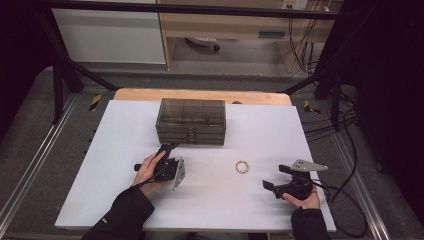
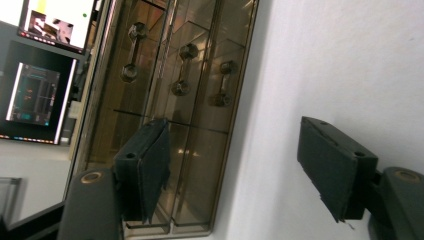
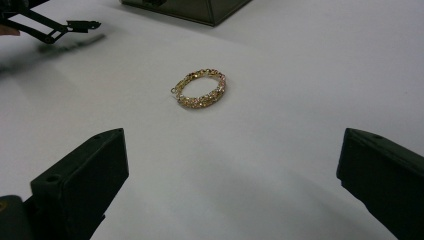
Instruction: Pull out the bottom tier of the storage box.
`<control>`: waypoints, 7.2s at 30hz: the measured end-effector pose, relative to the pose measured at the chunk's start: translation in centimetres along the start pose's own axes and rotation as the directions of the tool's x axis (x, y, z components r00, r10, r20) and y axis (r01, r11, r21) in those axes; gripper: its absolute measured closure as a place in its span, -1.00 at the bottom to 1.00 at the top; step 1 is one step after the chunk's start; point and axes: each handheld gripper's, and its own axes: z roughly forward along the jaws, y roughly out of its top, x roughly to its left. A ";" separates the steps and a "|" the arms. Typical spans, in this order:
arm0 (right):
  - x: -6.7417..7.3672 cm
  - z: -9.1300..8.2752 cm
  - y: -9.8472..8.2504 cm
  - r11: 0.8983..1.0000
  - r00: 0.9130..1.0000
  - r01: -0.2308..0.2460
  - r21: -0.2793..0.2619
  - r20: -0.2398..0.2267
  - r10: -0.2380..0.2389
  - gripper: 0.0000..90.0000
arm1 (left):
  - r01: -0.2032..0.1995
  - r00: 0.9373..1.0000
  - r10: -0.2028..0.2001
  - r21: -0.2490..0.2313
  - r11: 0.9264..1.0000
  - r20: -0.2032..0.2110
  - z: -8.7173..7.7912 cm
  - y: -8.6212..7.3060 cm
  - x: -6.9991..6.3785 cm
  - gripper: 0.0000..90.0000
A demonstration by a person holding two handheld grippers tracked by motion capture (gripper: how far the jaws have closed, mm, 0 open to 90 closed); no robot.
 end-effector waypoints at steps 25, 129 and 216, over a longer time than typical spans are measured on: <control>0.0 0.0 0.0 1.000 1.000 0.002 -0.002 0.003 -0.002 -0.98 | -0.118 0.989 0.120 0.028 0.993 -0.088 3.1 0.6 -1.2 0.14; -0.1 -0.1 0.1 1.000 1.000 0.006 -0.005 0.007 -0.006 -0.98 | -0.298 0.938 0.306 0.071 0.952 -0.163 6.2 2.4 -2.4 0.52; -0.1 -0.1 0.1 1.000 1.000 0.011 -0.002 0.004 -0.011 -0.98 | -0.300 0.933 0.319 0.127 0.945 -0.169 5.7 2.2 -2.7 0.80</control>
